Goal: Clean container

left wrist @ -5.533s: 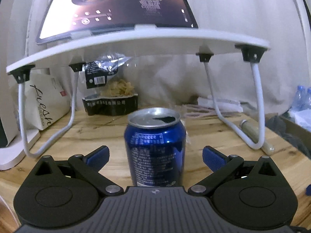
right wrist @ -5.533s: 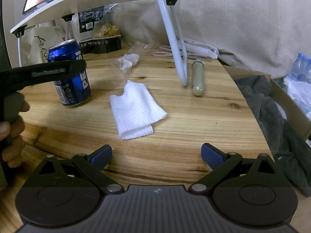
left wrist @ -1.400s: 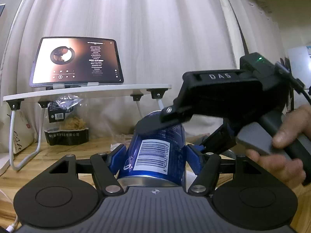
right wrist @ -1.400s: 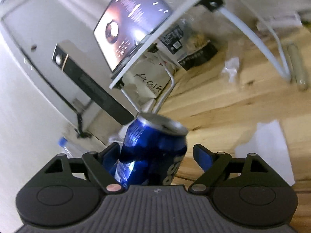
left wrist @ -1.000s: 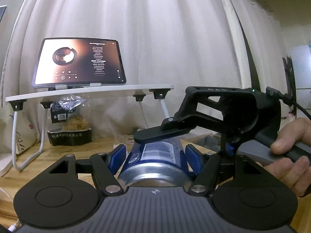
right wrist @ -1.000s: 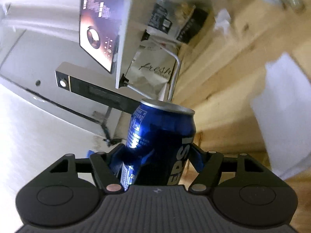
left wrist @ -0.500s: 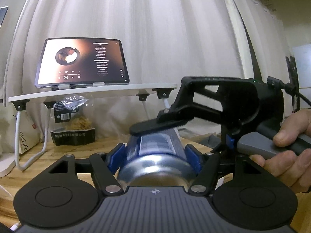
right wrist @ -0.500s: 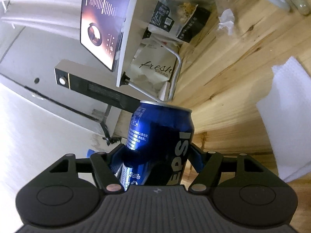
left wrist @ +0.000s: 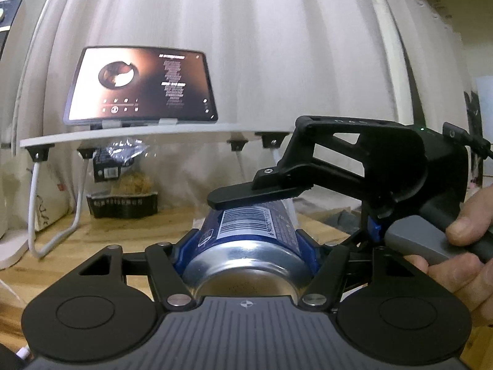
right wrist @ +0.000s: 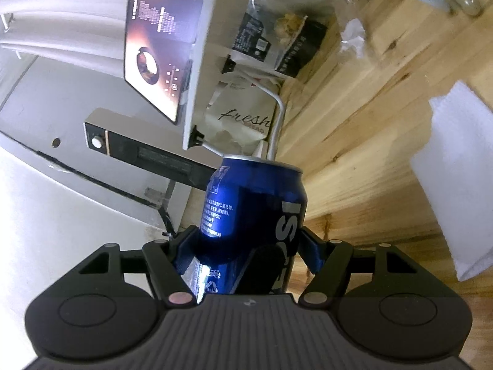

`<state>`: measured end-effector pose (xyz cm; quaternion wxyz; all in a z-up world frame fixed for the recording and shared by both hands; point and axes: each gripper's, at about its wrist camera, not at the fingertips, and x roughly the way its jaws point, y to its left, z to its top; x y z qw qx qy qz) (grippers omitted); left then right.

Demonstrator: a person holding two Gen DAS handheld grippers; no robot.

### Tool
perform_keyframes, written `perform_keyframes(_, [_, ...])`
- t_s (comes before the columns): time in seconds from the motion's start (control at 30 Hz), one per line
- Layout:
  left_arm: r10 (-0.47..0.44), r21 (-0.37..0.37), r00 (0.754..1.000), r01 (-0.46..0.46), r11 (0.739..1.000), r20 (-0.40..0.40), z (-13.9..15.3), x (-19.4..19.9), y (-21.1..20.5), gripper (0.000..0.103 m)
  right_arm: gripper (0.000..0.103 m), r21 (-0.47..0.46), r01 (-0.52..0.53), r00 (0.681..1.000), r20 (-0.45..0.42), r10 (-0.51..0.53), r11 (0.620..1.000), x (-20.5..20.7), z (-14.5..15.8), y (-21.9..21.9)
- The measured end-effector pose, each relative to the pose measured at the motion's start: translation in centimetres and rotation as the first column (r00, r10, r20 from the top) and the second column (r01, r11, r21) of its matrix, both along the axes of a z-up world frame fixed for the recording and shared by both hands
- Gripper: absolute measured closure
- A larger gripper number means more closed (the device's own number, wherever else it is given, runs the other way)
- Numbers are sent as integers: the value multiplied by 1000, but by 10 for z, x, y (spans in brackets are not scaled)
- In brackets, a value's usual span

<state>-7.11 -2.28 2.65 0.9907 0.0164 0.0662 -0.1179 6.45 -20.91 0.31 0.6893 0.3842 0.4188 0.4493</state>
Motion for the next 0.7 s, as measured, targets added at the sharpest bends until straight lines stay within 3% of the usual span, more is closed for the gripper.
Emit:
perform_keyframes(0.2, [29,5,1000,-29,1000,-11,-1,3,0,36,28,-69,9,999,46,-6,998,2,9,7])
perform_keyframes(0.3, [83,-13,996,-83,996,-35,-1,8,5,36,22,-135,55,990,136,-36,989,-3,22,0])
perform_keyframes(0.4, [134,-32,988,-137,990,-78,-2,17,11,36,17,-221,157,961,260,-96,963,-10,34,-17])
perform_keyframes(0.47, [147,-34,984,-151,988,-100,-3,21,13,36,17,-366,282,911,391,-128,887,-16,40,-26])
perform_keyframes(0.53, [154,-22,981,-158,987,-113,-3,23,12,36,18,-554,390,857,511,-70,736,-23,39,-21])
perform_keyframes(0.6, [164,-10,978,-166,986,-129,-4,26,11,36,25,-666,428,822,567,42,611,-31,31,-12])
perform_keyframes(0.67, [160,-13,978,-164,986,-135,-5,25,11,36,29,-716,425,810,574,120,553,-39,22,-4])
perform_keyframes(0.7, [160,-14,978,-163,986,-132,-5,24,11,36,29,-727,417,809,571,143,546,-42,18,-1])
